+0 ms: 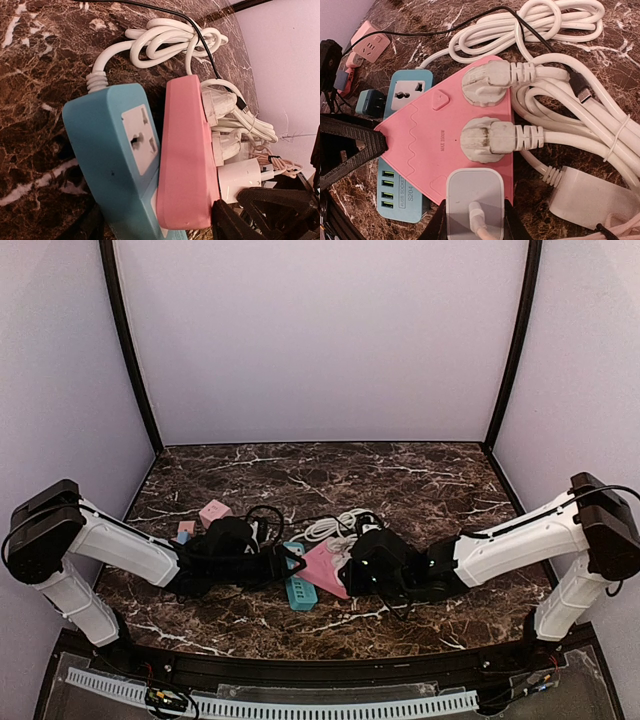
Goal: Pull the plug off the socket
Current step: Remove the plug from the socket.
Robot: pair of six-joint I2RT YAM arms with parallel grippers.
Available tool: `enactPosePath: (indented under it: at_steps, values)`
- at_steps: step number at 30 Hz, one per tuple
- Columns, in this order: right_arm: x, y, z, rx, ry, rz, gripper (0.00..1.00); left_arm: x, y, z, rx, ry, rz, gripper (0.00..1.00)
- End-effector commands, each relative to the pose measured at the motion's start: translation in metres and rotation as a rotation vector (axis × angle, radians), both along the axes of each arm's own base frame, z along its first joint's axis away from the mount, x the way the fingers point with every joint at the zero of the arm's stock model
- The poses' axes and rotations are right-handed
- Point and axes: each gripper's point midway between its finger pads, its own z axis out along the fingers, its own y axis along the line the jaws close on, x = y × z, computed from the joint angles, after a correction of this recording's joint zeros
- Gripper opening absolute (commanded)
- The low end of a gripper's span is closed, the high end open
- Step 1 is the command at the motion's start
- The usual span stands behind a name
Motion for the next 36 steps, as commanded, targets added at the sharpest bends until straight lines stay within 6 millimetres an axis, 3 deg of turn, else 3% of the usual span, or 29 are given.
enactPosePath:
  at_steps: [1,19,36]
  values:
    - [-0.004,0.006,0.01,0.073,0.019,0.012,0.0,-0.018,0.024,-0.042,0.155,0.061,-0.029,0.62]
    - [-0.01,0.029,0.018,-0.183,-0.138,0.06,0.0,-0.017,0.025,-0.041,0.168,0.054,-0.025,0.6]
    - [-0.009,0.01,0.033,-0.01,-0.08,0.001,0.0,-0.017,0.03,-0.04,0.207,0.033,-0.041,0.58]
